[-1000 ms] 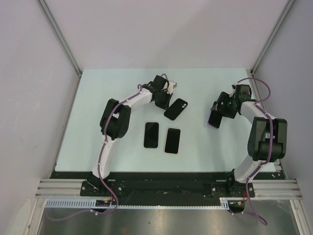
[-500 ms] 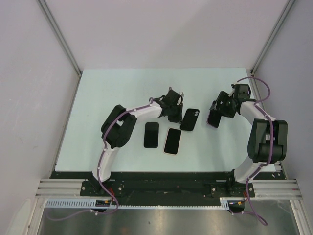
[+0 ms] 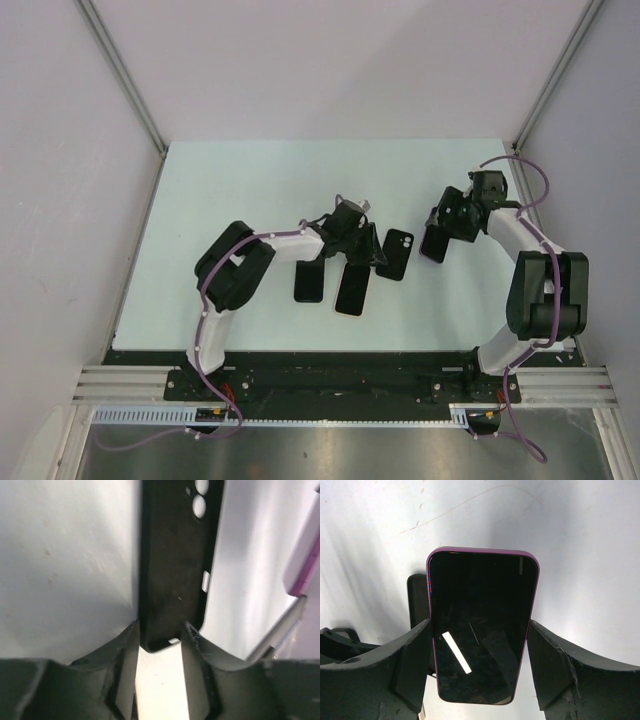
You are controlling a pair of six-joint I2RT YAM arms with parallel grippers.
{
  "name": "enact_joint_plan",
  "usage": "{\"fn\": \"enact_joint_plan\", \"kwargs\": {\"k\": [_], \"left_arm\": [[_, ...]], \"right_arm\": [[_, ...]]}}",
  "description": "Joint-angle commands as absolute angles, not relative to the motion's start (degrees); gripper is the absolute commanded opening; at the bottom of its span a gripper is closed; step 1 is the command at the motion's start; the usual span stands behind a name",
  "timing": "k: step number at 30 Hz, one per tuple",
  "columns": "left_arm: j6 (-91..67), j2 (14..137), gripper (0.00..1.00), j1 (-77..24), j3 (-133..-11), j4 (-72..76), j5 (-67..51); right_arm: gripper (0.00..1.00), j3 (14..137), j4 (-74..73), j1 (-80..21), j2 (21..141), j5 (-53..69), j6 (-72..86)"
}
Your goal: Put the phone into the phone case
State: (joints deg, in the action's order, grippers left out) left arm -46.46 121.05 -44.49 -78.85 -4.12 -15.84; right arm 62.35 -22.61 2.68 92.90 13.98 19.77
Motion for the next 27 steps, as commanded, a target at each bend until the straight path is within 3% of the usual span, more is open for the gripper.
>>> {"fn": "enact_joint_plan", "kwargs": {"k": [1,6,10,18,22,27], "left_arm": [[-51.33,115.14,0.47,-44.74,-74.10,8.17,-24.25],[-48.08,109.00,0.56,-42.19,-71.38,6.68,-23.74],[-44.57,102.14,0.69,-38.33,-66.28,4.75,-19.00],[-37.89,93.17,0.79,-34.37,-62.76,-2.90,-12.84],[-35.16,91.41,0.92,-34.36,-63.02,-7.11,-9.76],[-34.45,90.97,0.94,-34.28,-63.37,-8.26,-8.70]], "right_arm": [[0.47,62.75,-20.83,-1.74,91.05,15.03,21.80],[0.47,62.67,-17.59,-7.37,91.93,13.80,24.25],[0.45,62.75,-14.42,-12.38,93.16,12.13,26.71],[0.46,62.67,-11.16,-16.87,97.55,6.16,28.65],[0.48,62.67,-10.99,-18.19,98.70,3.78,28.74],[0.48,62.67,-12.48,-18.46,99.84,1.50,29.35]]}}
